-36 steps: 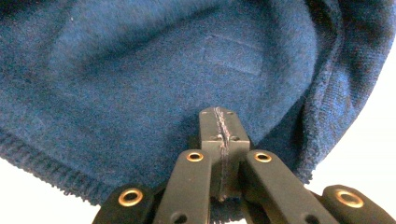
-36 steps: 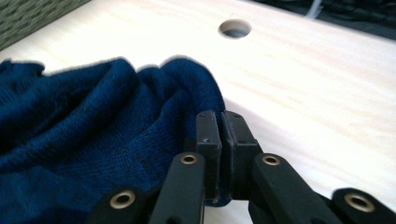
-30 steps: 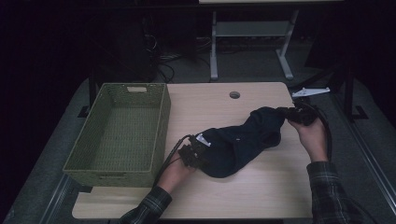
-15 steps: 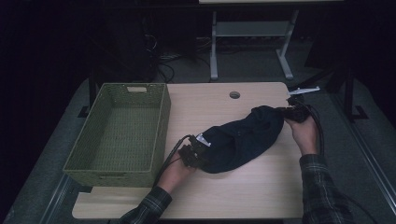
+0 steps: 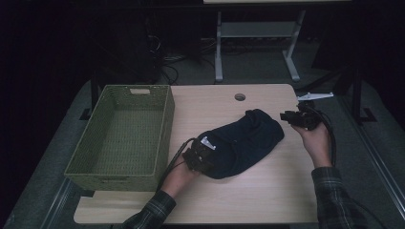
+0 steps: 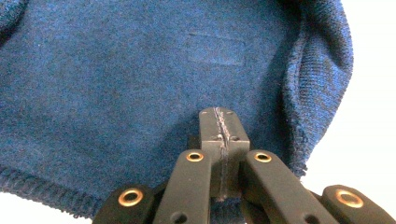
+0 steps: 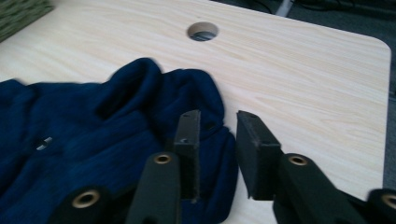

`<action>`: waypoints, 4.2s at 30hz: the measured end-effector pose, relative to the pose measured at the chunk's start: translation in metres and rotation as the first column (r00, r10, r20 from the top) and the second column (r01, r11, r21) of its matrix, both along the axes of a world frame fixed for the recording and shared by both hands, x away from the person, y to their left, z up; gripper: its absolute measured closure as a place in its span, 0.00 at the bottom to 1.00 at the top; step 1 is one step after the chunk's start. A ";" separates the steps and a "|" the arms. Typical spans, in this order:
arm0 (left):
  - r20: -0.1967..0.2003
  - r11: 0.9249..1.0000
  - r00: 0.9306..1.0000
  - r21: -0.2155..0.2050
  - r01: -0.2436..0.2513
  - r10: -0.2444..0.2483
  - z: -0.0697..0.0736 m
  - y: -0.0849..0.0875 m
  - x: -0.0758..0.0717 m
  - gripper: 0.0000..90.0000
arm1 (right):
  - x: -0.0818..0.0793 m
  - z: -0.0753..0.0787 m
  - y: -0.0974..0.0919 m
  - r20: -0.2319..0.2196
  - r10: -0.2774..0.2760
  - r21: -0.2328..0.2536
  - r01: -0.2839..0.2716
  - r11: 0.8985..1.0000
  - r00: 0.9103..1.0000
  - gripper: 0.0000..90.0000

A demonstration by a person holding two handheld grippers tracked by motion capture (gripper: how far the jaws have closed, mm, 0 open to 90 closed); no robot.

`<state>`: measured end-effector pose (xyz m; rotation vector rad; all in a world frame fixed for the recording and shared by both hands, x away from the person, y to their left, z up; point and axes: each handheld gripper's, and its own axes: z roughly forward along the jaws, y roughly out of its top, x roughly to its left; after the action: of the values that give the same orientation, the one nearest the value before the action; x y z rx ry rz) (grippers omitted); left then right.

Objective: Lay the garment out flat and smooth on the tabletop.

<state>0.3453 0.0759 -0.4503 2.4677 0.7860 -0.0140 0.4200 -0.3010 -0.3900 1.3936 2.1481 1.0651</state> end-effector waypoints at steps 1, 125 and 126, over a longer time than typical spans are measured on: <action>0.001 1.000 1.000 0.000 0.001 -0.001 0.000 0.000 0.000 1.00 | -0.004 0.001 0.001 -0.010 0.007 0.001 -0.007 1.000 1.000 0.81; 0.030 0.999 1.000 0.048 -0.010 0.008 0.003 -0.035 0.057 1.00 | -0.112 -0.075 0.092 -0.174 0.330 -0.008 -0.337 0.942 0.928 1.00; 0.029 0.999 1.000 0.045 -0.003 0.002 0.003 -0.034 0.054 1.00 | -0.113 -0.075 0.091 -0.175 0.328 -0.009 -0.335 0.942 0.928 1.00</action>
<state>0.3998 0.0424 -0.4474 2.5032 0.7854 0.0405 0.3071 -0.2103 -0.4646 1.1652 2.5846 1.0423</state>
